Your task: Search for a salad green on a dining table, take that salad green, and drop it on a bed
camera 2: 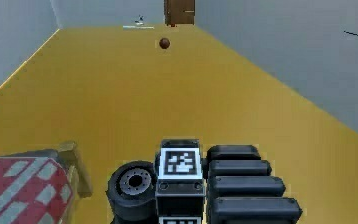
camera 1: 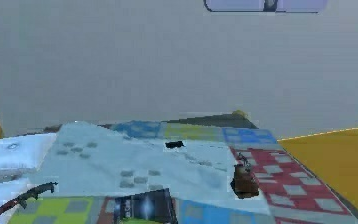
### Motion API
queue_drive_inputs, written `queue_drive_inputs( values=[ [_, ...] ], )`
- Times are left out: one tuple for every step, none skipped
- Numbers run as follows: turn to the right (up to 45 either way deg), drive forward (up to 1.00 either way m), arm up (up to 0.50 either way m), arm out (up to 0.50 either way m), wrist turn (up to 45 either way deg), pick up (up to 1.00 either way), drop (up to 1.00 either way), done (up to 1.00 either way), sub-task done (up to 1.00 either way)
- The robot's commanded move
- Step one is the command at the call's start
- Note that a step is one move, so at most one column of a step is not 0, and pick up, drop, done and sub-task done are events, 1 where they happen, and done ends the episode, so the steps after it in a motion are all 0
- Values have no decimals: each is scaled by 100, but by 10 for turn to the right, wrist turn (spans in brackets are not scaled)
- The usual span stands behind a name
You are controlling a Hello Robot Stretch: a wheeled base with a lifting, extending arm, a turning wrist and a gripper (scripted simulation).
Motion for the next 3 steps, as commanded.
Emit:
queue_drive_inputs(
  values=[
    [-240, 0, 0, 0, 0, 0, 0, 0, 0],
    [330, 0, 0, 0, 0, 0, 0, 0, 0],
    [-450, 0, 0, 0, 0, 0, 0, 0, 0]
  ],
)
